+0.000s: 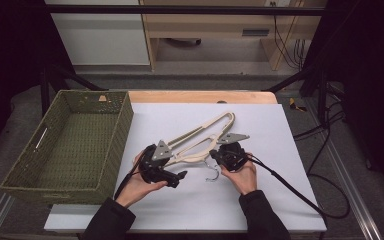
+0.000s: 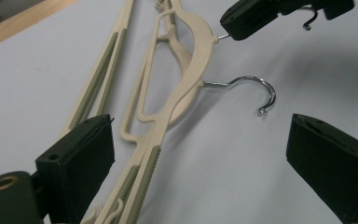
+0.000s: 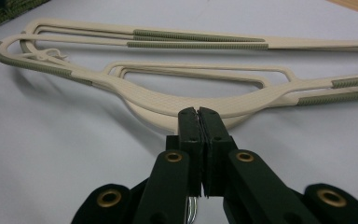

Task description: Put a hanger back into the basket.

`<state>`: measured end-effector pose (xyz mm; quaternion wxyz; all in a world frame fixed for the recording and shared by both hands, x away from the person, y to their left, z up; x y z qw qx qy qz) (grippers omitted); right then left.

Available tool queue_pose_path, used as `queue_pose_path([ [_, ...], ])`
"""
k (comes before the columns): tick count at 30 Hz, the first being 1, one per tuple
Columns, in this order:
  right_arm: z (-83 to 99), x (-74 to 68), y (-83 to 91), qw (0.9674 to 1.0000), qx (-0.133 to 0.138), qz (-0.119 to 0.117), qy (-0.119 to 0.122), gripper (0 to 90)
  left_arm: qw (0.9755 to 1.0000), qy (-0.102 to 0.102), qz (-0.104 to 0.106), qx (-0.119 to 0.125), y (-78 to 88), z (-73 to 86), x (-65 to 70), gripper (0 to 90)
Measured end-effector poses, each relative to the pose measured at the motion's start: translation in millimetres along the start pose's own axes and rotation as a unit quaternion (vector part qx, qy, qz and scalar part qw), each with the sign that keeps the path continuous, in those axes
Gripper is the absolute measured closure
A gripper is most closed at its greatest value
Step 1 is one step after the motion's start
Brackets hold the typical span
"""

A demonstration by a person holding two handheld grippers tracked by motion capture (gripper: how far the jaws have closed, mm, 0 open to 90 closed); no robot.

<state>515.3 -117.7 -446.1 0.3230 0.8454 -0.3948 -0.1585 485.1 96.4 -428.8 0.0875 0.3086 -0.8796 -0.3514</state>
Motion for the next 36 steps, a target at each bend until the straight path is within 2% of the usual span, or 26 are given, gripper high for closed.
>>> queue_pose_path([
  [4, -0.5, -0.7, 0.8, 1.0000, 0.000, 0.001, -0.002, 89.2, 0.9998, -0.004, 0.005, -0.017, -17.2, -8.8, -2.1, 11.0],
  [5, -0.7, -1.7, 1.5, 1.0000, -0.002, 0.000, -0.008, 89.2, 0.9997, -0.006, 0.007, -0.021, -21.3, -10.8, -2.1, 11.8],
  [7, -0.6, -0.7, 2.1, 1.0000, -0.001, -0.001, 0.001, 89.1, 0.9996, -0.011, 0.003, -0.025, -29.1, -14.4, -2.3, 13.2],
  [12, -0.7, -1.0, 2.1, 1.0000, -0.001, -0.001, 0.002, 89.2, 0.9987, -0.025, -0.003, -0.044, -44.4, -20.4, -2.0, 17.8],
  [15, -0.5, -1.1, 2.1, 1.0000, -0.002, -0.001, 0.004, 89.2, 0.9971, -0.046, -0.009, -0.059, -57.4, -25.7, -0.6, 23.1],
  [18, -0.4, -0.5, 2.0, 0.9999, -0.002, 0.001, 0.011, 89.2, 0.9960, -0.057, -0.018, -0.067, -66.6, -27.8, 1.7, 31.9],
  [19, -0.5, -1.5, 2.4, 1.0000, -0.004, -0.001, 0.005, 89.1, 0.9960, -0.058, -0.017, -0.066, -68.6, -28.5, 1.9, 34.5],
  [27, -0.7, -1.8, 3.2, 1.0000, -0.003, -0.001, 0.006, 89.2, 0.9947, -0.075, -0.025, -0.066, -79.3, -30.6, 6.3, 55.3],
  [31, -1.4, -2.9, 3.0, 1.0000, 0.000, 0.002, 0.001, 89.1, 0.9939, -0.083, -0.028, -0.067, -87.7, -32.5, 9.8, 61.5],
  [36, -0.7, -2.3, 3.4, 1.0000, -0.004, 0.002, 0.009, 89.1, 0.9927, -0.089, -0.036, -0.073, -90.2, -33.4, 9.6, 68.5],
])
Point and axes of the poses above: each handheld gripper's, and its own axes: y roughly backward along the jaws, z roughly out of its underside, x roughly to its right, the point moved 3 cm from there along -y, roughly forward along the jaws, and after that the axes turned 2 degrees about -x, right-handed, at the moved point
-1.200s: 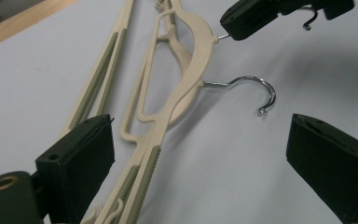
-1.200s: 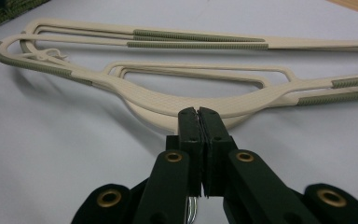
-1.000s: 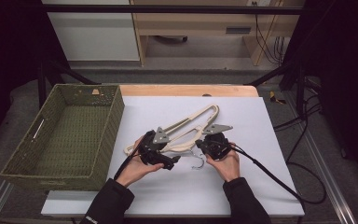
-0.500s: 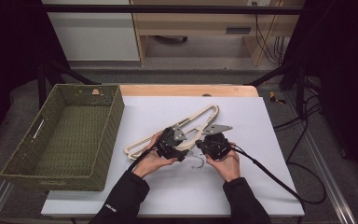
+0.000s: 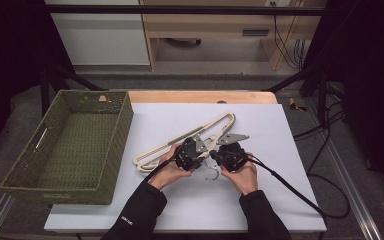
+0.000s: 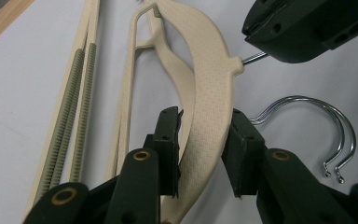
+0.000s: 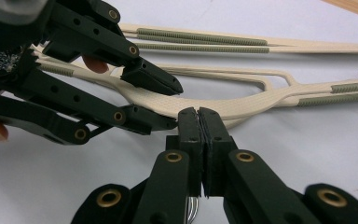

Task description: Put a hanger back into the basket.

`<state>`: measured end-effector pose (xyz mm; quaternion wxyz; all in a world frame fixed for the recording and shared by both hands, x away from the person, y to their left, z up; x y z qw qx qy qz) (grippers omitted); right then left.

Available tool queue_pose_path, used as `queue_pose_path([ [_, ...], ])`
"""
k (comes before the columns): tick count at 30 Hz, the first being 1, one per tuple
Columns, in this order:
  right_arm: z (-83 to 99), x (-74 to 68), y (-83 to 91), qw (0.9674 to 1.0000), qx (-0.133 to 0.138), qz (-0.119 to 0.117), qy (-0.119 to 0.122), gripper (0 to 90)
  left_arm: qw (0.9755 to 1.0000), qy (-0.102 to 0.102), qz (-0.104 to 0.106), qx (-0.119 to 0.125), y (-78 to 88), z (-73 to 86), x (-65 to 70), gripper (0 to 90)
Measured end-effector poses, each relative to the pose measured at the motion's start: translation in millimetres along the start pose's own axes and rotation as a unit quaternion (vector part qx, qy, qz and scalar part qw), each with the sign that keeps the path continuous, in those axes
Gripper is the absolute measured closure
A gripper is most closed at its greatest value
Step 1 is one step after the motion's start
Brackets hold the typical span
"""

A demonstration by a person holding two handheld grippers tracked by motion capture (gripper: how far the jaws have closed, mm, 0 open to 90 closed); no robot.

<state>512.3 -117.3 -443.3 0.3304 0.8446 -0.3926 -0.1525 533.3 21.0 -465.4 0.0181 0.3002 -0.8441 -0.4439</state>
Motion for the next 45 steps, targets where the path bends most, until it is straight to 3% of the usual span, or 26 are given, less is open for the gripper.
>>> queue_pose_path([
  [6, -1.5, -0.4, 2.4, 1.0000, 0.006, -0.006, -0.003, 87.8, 0.9996, -0.028, -0.007, 0.004, 3.7, -0.5, 0.1, 71.1],
  [8, -2.7, -0.4, 3.8, 0.9998, 0.016, -0.010, -0.006, 81.8, 0.9994, -0.034, -0.006, 0.007, 5.2, -0.6, -0.2, 71.8],
  [12, -9.8, 0.9, 17.0, 0.9979, 0.056, -0.016, -0.028, 74.1, 0.9993, -0.035, -0.006, 0.015, 7.5, -0.8, -1.1, 72.6],
  [15, -14.8, 7.4, 33.3, 0.9959, 0.086, -0.006, -0.030, 66.0, 0.9992, -0.036, -0.004, 0.016, 9.9, -0.5, -3.2, 73.0],
  [16, -16.2, 8.5, 39.9, 0.9944, 0.096, -0.003, -0.044, 63.3, 0.9992, -0.036, -0.003, 0.017, 11.3, -0.5, -4.2, 73.1],
  [21, -16.2, 25.3, 71.0, 0.9854, 0.157, 0.008, -0.065, 49.1, 0.9991, -0.034, -0.005, 0.024, 18.8, -0.9, -9.0, 74.7],
  [24, -8.6, 33.0, 83.8, 0.9813, 0.172, 0.005, -0.086, 44.0, 0.9988, -0.030, -0.015, 0.034, 27.8, -2.5, -15.5, 77.3],
  [28, 5.7, 38.2, 90.2, 0.9803, 0.173, 0.021, -0.094, 36.1, 0.9986, -0.026, -0.025, 0.039, 33.6, -4.5, -22.4, 79.2],
  [31, 21.8, 43.9, 94.4, 0.9815, 0.163, 0.029, -0.096, 29.1, 0.9983, -0.028, -0.034, 0.039, 38.5, -5.8, -30.1, 80.9],
  [33, 36.7, 48.1, 98.3, 0.9803, 0.167, 0.014, -0.105, 25.0, 0.9978, -0.022, -0.045, 0.044, 41.4, -7.3, -35.2, 82.3],
  [38, 51.1, 52.1, 101.3, 0.9776, 0.176, -0.001, -0.116, 18.6, 0.9966, -0.014, -0.060, 0.055, 45.7, -8.5, -43.0, 85.0],
  [39, 55.0, 54.4, 103.0, 0.9744, 0.183, -0.023, -0.128, 17.2, 0.9961, -0.011, -0.065, 0.058, 46.8, -8.0, -46.2, 85.3],
  [42, 57.5, 57.5, 104.8, 0.9695, 0.191, -0.048, -0.146, 15.5, 0.9952, -0.001, -0.068, 0.070, 48.9, -7.5, -51.5, 85.6],
  [45, 58.2, 57.5, 104.7, 0.9714, 0.189, -0.044, -0.137, 13.8, 0.9949, 0.010, -0.067, 0.075, 51.6, -6.8, -55.7, 85.7],
])
Point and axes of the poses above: each handheld gripper's, and its own axes: y roughly backward along the jaws, z roughly out of its underside, x roughly to its right, the point moved 3 cm from there along -y, roughly forward along the jaws, and after that the axes turned 2 degrees about -x, right-handed, at the moved point
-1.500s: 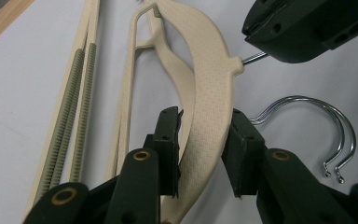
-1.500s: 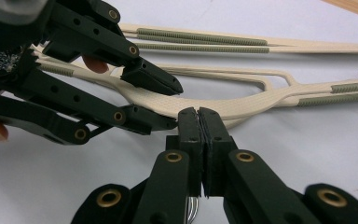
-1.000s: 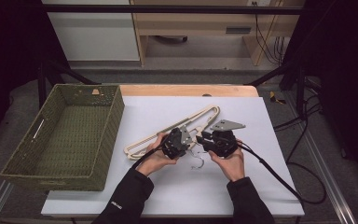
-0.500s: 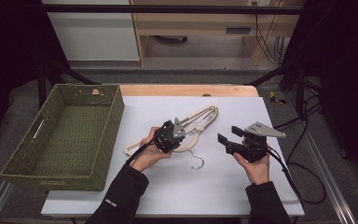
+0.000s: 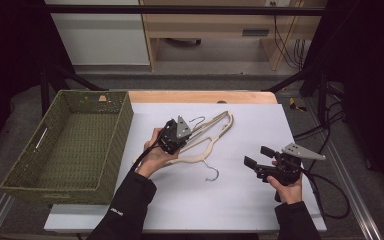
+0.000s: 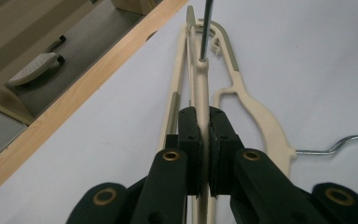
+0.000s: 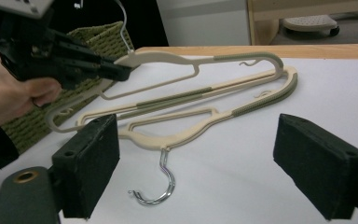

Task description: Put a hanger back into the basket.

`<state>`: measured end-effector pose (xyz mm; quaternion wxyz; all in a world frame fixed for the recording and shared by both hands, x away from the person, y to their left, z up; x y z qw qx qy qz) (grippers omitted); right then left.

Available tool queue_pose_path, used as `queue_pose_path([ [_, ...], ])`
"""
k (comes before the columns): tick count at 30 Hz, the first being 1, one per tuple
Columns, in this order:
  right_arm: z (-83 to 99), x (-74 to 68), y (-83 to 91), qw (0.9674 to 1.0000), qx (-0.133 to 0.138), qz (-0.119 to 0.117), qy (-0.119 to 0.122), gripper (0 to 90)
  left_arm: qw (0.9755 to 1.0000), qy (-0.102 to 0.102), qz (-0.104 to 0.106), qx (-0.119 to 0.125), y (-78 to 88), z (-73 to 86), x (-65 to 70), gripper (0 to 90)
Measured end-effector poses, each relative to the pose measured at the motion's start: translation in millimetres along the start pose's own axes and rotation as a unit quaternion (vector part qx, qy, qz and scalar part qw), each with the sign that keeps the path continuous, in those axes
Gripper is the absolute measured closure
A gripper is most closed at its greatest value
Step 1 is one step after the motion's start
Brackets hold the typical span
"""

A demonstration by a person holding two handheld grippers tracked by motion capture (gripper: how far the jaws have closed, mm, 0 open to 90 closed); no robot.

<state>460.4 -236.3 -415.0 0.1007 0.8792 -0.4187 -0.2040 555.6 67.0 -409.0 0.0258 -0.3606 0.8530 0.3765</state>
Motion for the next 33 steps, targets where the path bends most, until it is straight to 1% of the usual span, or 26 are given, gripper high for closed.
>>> queue_pose_path([
  [1, 0.9, -1.0, -0.6, 1.0000, -0.004, 0.001, 0.005, 13.3, 0.9999, 0.015, 0.002, 0.007, 1.0, 0.9, -3.0, 85.7],
  [4, 2.2, -0.8, -1.7, 0.9998, -0.008, 0.008, 0.014, 12.4, 0.9997, 0.022, 0.002, 0.007, 5.0, 1.8, -4.4, 85.7],
  [7, 2.4, -0.6, -0.7, 0.9997, -0.011, 0.013, 0.019, 12.1, 0.9996, 0.024, 0.000, 0.011, 10.1, 1.2, -3.2, 85.7],
  [8, 1.9, -0.3, 0.3, 0.9996, -0.008, 0.018, 0.021, 11.6, 0.9995, 0.025, -0.005, 0.018, 17.5, -0.4, -2.8, 85.8],
  [9, 1.9, -0.3, 0.3, 0.9996, -0.008, 0.018, 0.021, 11.6, 0.9995, 0.025, -0.005, 0.018, 17.5, -0.4, -2.8, 85.8],
  [10, 2.0, -0.3, 1.9, 0.9994, -0.008, 0.021, 0.026, 11.5, 0.9991, 0.032, -0.004, 0.026, 26.4, -1.7, -3.4, 85.8],
  [12, 2.1, -0.7, 2.4, 0.9992, -0.008, 0.024, 0.029, 11.1, 0.9981, 0.048, 0.004, 0.039, 35.2, -2.6, -4.0, 85.8],
  [13, 2.4, -0.6, 2.7, 0.9991, -0.010, 0.026, 0.034, 10.7, 0.9981, 0.048, 0.004, 0.039, 35.2, -2.6, -4.0, 85.8],
  [15, 2.9, -0.5, 2.8, 0.9988, -0.012, 0.031, 0.037, 10.2, 0.9978, 0.051, 0.004, 0.042, 50.6, -2.6, -5.6, 85.9],
  [16, 2.9, -0.5, 2.8, 0.9988, -0.012, 0.031, 0.037, 10.2, 0.9978, 0.051, 0.004, 0.042, 50.6, -2.6, -5.6, 85.8],
  [17, 3.1, -0.9, 2.9, 0.9986, -0.012, 0.034, 0.039, 9.4, 0.9977, 0.051, 0.004, 0.044, 61.6, -2.3, -6.6, 85.8],
  [18, 3.3, -0.9, 3.0, 0.9985, -0.013, 0.035, 0.041, 9.3, 0.9979, 0.049, 0.006, 0.043, 67.6, -1.9, -7.6, 85.8],
  [19, 3.6, -0.9, 3.1, 0.9983, -0.014, 0.034, 0.045, 9.2, 0.9974, 0.054, 0.008, 0.048, 72.8, -2.1, -7.8, 85.8],
  [20, 3.7, -1.5, 3.0, 0.9983, -0.014, 0.034, 0.045, 8.7, 0.9974, 0.053, 0.010, 0.048, 78.9, -1.9, -8.9, 85.8],
  [21, 3.7, -1.5, 3.0, 0.9983, -0.014, 0.034, 0.045, 8.7, 0.9974, 0.053, 0.010, 0.048, 78.9, -1.9, -8.9, 85.8],
  [22, 3.9, -2.4, 2.9, 0.9981, -0.014, 0.036, 0.048, 7.9, 0.9966, 0.060, 0.015, 0.054, 90.3, -2.5, -10.0, 85.8],
  [23, 3.9, -2.4, 2.9, 0.9981, -0.014, 0.036, 0.048, 7.9, 0.9966, 0.060, 0.015, 0.054, 90.3, -2.5, -10.0, 85.8],
  [24, 4.1, -2.9, 3.9, 0.9975, -0.015, 0.038, 0.057, 7.5, 0.9956, 0.069, 0.020, 0.059, 101.8, -3.3, -10.6, 85.8],
  [25, 4.1, -2.9, 3.9, 0.9975, -0.015, 0.038, 0.057, 7.5, 0.9956, 0.069, 0.020, 0.059, 101.8, -3.3, -10.6, 85.8],
  [27, 3.9, -4.3, 4.8, 0.9973, -0.015, 0.040, 0.060, 7.2, 0.9947, 0.075, 0.025, 0.067, 112.9, -4.4, -11.0, 85.8],
  [28, 3.8, -4.9, 5.4, 0.9972, -0.015, 0.040, 0.061, 7.0, 0.9948, 0.071, 0.027, 0.067, 120.3, -4.6, -12.2, 85.8],
  [29, 3.3, -6.0, 6.6, 0.9970, -0.012, 0.040, 0.066, 6.7, 0.9941, 0.074, 0.031, 0.073, 130.0, -5.4, -14.0, 85.8],
  [30, 3.3, -6.1, 7.4, 0.9968, -0.013, 0.039, 0.068, 6.7, 0.9941, 0.074, 0.031, 0.073, 130.0, -5.4, -14.0, 85.8],
  [31, 3.1, -6.4, 7.9, 0.9969, -0.012, 0.039, 0.067, 6.6, 0.9935, 0.076, 0.034, 0.077, 140.6, -6.2, -17.5, 85.8],
  [32, 3.0, -6.2, 8.7, 0.9968, -0.013, 0.041, 0.068, 6.5, 0.9934, 0.076, 0.033, 0.079, 145.7, -6.6, -19.3, 85.8],
  [33, 2.8, -6.1, 8.9, 0.9968, -0.011, 0.043, 0.067, 6.4, 0.9934, 0.076, 0.033, 0.079, 145.7, -6.6, -19.3, 85.8],
])
Point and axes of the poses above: each handheld gripper's, and its own axes: y roughly backward along the jaws, z roughly out of its underside, x roughly to its right, the point moved 3 cm from there along -y, roughly forward along the jaws, and after that the axes turned 2 degrees about -x, right-handed, at the moved point
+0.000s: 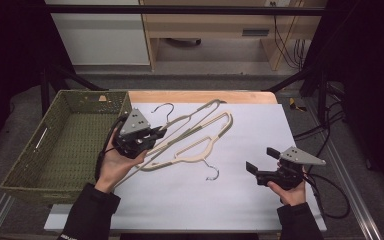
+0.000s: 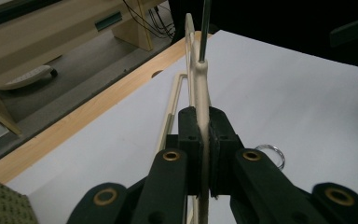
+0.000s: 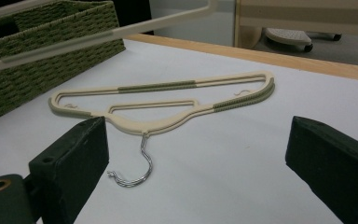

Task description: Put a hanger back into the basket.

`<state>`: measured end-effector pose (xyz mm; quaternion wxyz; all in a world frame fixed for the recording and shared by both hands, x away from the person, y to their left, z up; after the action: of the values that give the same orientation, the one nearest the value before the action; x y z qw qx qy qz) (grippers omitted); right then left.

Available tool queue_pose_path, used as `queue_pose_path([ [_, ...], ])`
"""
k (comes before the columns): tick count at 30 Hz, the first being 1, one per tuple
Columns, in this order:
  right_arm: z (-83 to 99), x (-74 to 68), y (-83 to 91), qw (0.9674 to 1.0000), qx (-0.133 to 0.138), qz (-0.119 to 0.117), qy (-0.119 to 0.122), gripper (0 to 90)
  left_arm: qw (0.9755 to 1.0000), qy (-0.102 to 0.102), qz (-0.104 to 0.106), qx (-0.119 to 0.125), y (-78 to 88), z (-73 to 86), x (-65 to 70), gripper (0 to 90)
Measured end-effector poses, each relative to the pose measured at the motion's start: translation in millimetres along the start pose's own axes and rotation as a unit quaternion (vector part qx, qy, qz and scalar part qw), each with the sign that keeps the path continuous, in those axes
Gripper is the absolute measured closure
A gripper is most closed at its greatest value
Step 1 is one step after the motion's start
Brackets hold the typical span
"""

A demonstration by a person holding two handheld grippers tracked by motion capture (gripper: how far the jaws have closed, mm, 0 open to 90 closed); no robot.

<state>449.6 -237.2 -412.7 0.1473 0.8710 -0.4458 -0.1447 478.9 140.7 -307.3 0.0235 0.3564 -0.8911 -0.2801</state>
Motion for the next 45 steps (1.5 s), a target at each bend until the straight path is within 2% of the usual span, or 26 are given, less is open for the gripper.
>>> queue_pose_path([
  [1, -0.2, 0.1, 0.1, 1.0000, 0.002, 0.000, 0.000, 6.3, 1.0000, -0.003, -0.004, 0.004, 9.9, -2.6, -3.2, 85.8],
  [2, -0.2, 0.1, 0.1, 1.0000, 0.002, 0.000, 0.000, 6.3, 1.0000, -0.003, -0.004, 0.004, 9.9, -2.6, -3.2, 85.8],
  [3, -0.4, 0.3, 0.9, 1.0000, 0.002, 0.002, -0.001, 5.9, 0.9999, -0.002, -0.008, 0.008, 18.9, -4.6, -7.2, 85.8],
  [4, -0.4, 0.3, 0.9, 1.0000, 0.002, 0.002, -0.001, 5.9, 0.9999, -0.002, -0.008, 0.008, 18.9, -4.6, -7.2, 85.8],
  [10, -0.2, -0.3, 1.0, 1.0000, 0.002, 0.001, 0.007, 4.7, 0.9996, 0.013, -0.015, 0.022, 46.5, -10.1, -27.6, 85.8],
  [12, -0.1, -0.4, 0.8, 1.0000, 0.002, 0.001, 0.009, 4.5, 0.9995, 0.013, -0.017, 0.022, 49.9, -10.3, -30.8, 85.8],
  [13, 0.3, 0.0, 0.9, 0.9999, -0.001, 0.001, 0.013, 4.5, 0.9994, 0.009, -0.025, 0.022, 56.4, -10.2, -37.0, 85.8],
  [18, 0.5, -0.5, 1.0, 0.9999, -0.004, 0.002, 0.010, 3.7, 0.9989, 0.016, -0.039, 0.023, 70.8, -6.9, -48.9, 85.8],
  [19, 0.4, -0.5, 1.2, 0.9999, -0.004, 0.002, 0.012, 3.6, 0.9985, 0.019, -0.045, 0.024, 77.7, -4.5, -55.5, 85.8],
  [24, 0.3, -0.2, 1.3, 0.9999, -0.003, 0.003, 0.014, 3.5, 0.9975, 0.029, -0.058, 0.028, 92.0, 2.3, -72.0, 85.8],
  [31, 1.2, -0.9, -0.2, 0.9998, -0.007, 0.003, 0.016, 3.5, 0.9963, 0.037, -0.071, 0.031, 105.0, 12.8, -90.2, 85.8],
  [39, 1.6, -0.6, -0.4, 0.9998, -0.008, 0.000, 0.020, 3.6, 0.9956, 0.028, -0.089, 0.007, 115.0, 28.3, -115.0, 85.8],
  [45, 2.2, -0.5, -1.4, 0.9997, -0.011, 0.003, 0.020, 3.6, 0.9946, 0.032, -0.098, 0.000, 119.2, 43.2, -135.5, 85.8],
])
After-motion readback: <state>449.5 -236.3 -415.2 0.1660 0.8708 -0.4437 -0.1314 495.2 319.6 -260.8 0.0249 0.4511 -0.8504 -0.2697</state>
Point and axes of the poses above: each handheld gripper's, and its own axes: y roughly backward along the jaws, z roughly out of its underside, x roughly to its right, the point moved 3 cm from there along -y, roughly forward along the jaws, and after that the axes turned 2 degrees about -x, right-handed, at the moved point
